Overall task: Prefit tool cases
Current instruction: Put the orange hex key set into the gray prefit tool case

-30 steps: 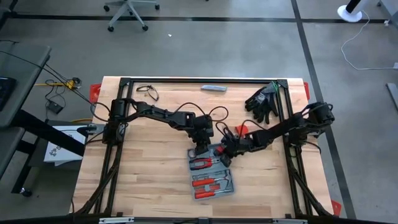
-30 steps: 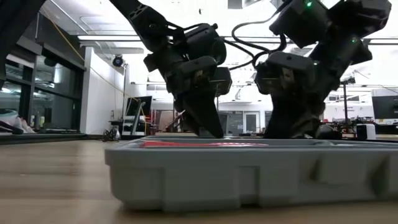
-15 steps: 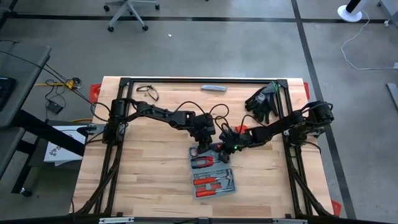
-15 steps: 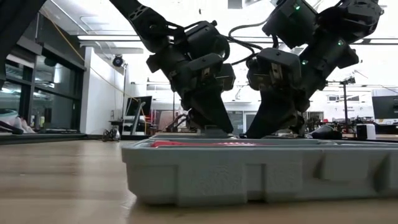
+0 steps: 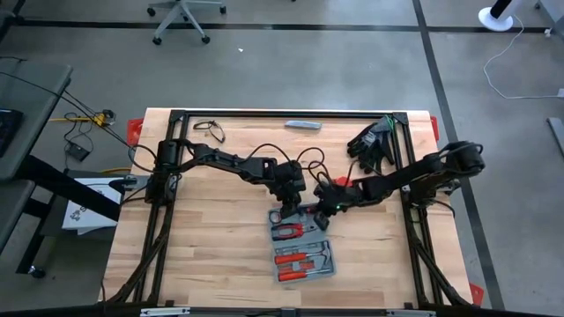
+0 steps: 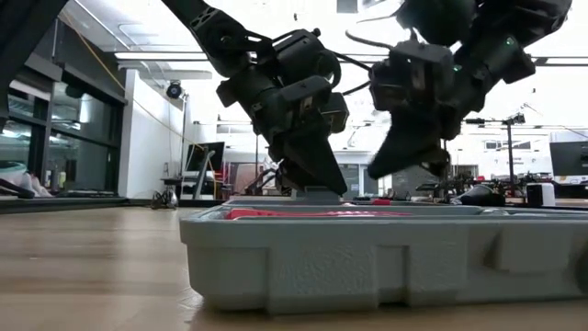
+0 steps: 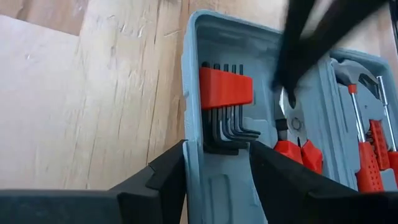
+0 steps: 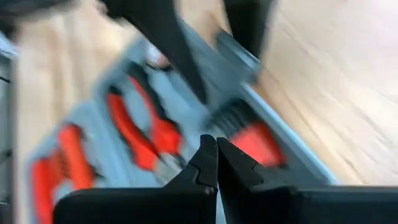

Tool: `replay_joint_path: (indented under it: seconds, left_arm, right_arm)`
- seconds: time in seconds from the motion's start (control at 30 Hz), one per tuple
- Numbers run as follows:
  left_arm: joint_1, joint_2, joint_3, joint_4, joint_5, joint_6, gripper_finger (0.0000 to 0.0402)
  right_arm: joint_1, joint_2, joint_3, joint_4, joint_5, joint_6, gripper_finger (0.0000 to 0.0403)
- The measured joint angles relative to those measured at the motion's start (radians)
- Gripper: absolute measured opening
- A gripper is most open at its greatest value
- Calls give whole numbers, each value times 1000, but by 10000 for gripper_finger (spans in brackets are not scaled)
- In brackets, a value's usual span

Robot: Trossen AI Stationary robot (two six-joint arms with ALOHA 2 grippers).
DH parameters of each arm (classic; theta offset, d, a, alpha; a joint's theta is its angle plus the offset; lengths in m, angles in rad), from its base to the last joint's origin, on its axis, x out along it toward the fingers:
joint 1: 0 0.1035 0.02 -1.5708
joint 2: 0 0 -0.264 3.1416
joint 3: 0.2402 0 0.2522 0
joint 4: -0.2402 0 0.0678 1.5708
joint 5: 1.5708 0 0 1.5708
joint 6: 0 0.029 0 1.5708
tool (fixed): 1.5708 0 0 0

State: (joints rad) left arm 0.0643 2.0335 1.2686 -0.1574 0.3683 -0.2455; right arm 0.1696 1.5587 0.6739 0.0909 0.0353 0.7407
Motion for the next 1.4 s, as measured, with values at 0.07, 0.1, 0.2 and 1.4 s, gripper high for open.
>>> replay_joint_path:
  seconds: [0.07,0.1,0.2,1.4]
  left_arm:
    - [0,0,0,0,-4,-13,158]
    - [0,0,0,0,-5,-15,158]
    - [0,0,0,-1,-7,-15,158]
    - [11,79,2,28,71,-59,158]
  right_arm:
    - [0,-10,0,-88,19,10,0]
    - [0,-12,0,-126,24,15,0]
    - [0,-13,0,-185,14,18,0]
    - [-21,80,0,-23,164,219,0]
